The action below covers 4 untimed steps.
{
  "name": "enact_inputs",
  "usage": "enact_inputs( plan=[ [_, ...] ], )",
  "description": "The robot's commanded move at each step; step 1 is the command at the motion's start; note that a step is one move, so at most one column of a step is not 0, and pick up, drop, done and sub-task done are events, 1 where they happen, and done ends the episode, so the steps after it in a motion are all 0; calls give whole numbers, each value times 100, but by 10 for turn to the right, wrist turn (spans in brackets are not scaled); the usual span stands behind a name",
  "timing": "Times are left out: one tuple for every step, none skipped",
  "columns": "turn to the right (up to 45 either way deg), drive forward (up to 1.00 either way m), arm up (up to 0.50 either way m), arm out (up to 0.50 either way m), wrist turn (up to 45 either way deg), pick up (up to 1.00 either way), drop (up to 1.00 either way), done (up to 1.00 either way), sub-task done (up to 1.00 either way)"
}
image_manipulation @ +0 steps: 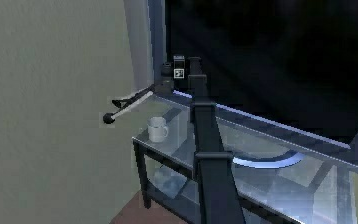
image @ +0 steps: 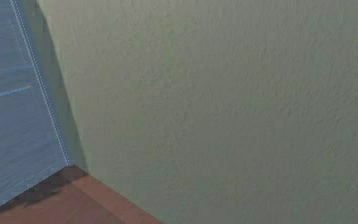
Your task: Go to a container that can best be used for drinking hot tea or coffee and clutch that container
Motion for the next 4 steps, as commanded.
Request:
enact_inputs(
  plan=[
    [0, 0, 0, 0, 450, 0, 0, 0, 0],
    [0, 0, 0, 0, 240, 0, 0, 0, 0],
    [0, 0, -30, 0, 0, 0, 0, 0, 0],
    [0, 0, 0, 0, 0, 100, 0, 0, 0]
  ],
)
